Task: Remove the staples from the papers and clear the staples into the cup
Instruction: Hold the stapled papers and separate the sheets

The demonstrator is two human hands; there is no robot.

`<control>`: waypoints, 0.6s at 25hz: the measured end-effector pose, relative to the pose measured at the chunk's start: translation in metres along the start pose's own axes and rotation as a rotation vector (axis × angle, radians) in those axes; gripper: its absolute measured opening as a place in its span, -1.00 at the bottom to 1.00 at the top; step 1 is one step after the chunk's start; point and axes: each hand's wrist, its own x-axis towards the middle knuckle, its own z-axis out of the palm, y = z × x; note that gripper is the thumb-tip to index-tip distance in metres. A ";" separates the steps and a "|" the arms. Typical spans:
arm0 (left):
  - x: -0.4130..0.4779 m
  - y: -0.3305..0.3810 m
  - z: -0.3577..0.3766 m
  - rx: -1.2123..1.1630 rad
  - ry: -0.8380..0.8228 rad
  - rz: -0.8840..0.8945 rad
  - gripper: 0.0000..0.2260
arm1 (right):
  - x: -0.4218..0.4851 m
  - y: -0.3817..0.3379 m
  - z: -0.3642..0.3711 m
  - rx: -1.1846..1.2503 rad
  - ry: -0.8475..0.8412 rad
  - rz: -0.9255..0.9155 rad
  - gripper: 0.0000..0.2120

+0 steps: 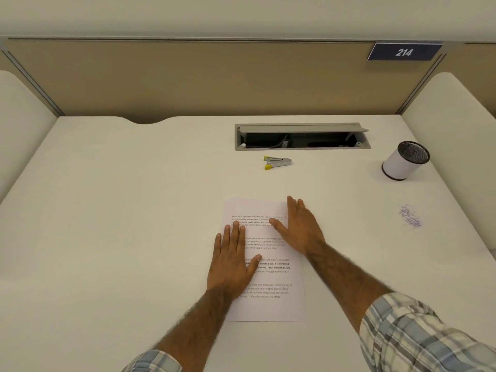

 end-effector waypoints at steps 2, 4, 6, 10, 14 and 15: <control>0.000 0.001 -0.002 -0.001 -0.010 0.001 -0.19 | -0.002 -0.003 -0.011 0.038 -0.014 -0.017 -0.14; 0.000 0.001 -0.003 -0.004 0.000 0.002 -0.18 | -0.008 -0.005 -0.013 0.124 -0.057 -0.008 -0.15; -0.001 0.001 -0.003 -0.013 0.007 0.004 -0.19 | -0.017 -0.007 -0.011 0.376 -0.110 0.059 -0.20; -0.001 0.001 -0.003 -0.010 0.002 0.009 -0.19 | -0.040 -0.012 -0.011 1.048 -0.008 0.227 -0.41; 0.000 0.001 -0.001 -0.026 0.012 0.009 -0.21 | -0.055 -0.010 0.006 1.195 -0.064 0.381 -0.75; 0.000 -0.001 -0.004 -0.043 0.027 -0.002 -0.22 | -0.058 -0.009 0.009 1.205 -0.087 0.391 -0.78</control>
